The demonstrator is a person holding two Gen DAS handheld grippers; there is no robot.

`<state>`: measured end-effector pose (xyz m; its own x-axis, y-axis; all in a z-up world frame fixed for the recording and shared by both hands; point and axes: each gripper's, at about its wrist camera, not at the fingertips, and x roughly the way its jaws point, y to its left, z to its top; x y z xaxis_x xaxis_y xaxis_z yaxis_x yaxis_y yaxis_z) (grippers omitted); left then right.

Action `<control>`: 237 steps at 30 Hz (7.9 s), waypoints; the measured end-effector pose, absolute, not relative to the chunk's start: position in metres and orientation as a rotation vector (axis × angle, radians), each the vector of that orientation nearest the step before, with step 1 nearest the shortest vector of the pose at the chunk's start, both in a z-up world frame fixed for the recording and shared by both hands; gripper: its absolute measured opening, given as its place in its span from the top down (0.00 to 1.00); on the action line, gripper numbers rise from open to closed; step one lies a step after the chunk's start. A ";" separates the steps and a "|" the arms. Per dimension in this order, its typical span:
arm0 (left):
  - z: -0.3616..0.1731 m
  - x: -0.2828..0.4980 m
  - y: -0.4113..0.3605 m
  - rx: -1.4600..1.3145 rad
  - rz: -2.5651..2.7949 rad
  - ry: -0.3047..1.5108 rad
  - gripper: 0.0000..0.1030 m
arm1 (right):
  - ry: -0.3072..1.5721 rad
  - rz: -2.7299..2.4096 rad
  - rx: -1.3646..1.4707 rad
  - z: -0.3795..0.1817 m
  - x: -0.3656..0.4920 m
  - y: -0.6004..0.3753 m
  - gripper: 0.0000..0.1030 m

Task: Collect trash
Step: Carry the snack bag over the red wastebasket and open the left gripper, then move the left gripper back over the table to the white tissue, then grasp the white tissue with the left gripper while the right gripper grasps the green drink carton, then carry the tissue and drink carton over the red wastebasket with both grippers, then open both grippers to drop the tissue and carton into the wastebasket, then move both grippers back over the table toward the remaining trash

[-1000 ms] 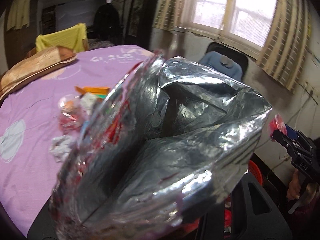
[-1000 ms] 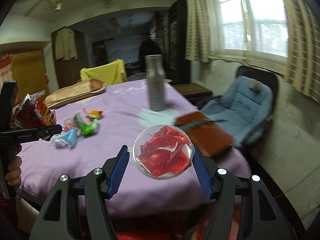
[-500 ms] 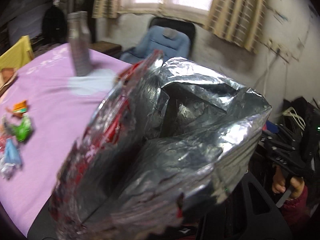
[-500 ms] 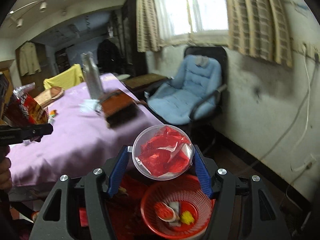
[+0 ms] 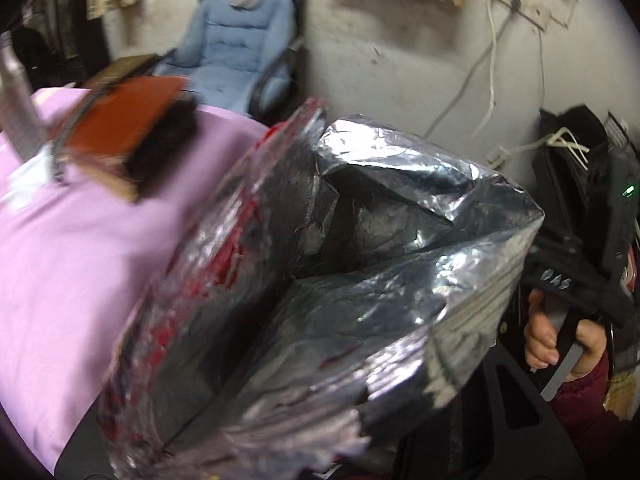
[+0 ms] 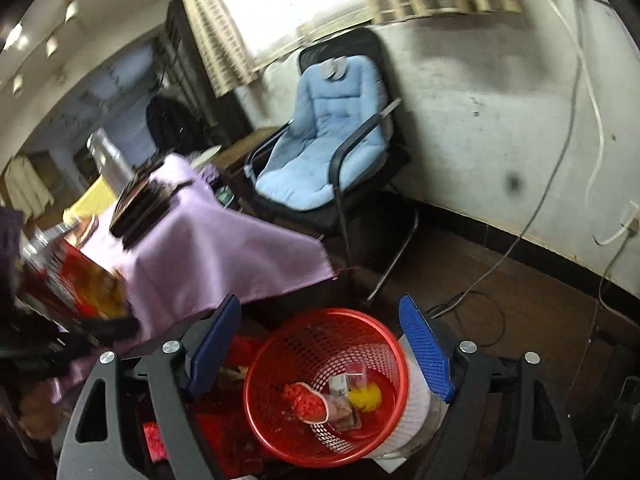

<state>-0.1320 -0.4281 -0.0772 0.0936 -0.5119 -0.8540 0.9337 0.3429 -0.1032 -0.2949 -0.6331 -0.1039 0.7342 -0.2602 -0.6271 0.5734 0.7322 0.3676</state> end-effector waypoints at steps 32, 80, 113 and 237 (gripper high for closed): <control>-0.011 -0.049 -0.311 0.358 -0.804 0.797 0.07 | 0.511 -0.316 0.487 -0.050 -0.260 -0.572 0.18; -0.049 0.136 0.076 0.045 -0.091 0.920 0.06 | 0.686 0.216 0.157 0.009 0.001 -0.307 0.07; -0.047 0.135 0.066 0.041 -0.262 0.935 0.06 | 0.787 0.319 0.095 -0.025 0.163 -0.210 0.07; -0.045 -0.125 -0.418 0.536 -1.098 0.826 0.14 | 0.546 -0.424 0.609 -0.100 -0.305 -0.625 0.50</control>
